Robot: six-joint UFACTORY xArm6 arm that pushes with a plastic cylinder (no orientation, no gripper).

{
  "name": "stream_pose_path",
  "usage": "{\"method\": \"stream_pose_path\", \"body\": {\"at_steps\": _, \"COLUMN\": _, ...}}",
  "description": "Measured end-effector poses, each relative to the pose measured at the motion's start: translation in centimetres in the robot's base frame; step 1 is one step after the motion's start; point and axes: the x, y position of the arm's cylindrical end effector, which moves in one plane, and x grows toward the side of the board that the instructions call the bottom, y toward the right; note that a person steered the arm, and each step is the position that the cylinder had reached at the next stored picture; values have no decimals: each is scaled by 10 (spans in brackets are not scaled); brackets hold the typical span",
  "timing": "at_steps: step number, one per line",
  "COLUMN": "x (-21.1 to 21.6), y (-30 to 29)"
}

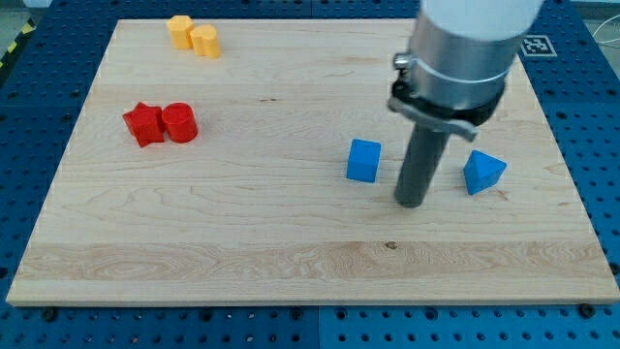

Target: Slide the blue cube towards the blue triangle

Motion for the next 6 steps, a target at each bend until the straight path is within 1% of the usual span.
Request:
{"method": "stream_pose_path", "body": {"at_steps": 1, "x": 1, "y": -65}}
{"method": "stream_pose_path", "body": {"at_steps": 2, "x": -21, "y": -113}}
{"method": "stream_pose_path", "body": {"at_steps": 3, "x": -37, "y": -98}}
{"method": "stream_pose_path", "body": {"at_steps": 5, "x": -44, "y": 18}}
{"method": "stream_pose_path", "body": {"at_steps": 6, "x": -44, "y": 44}}
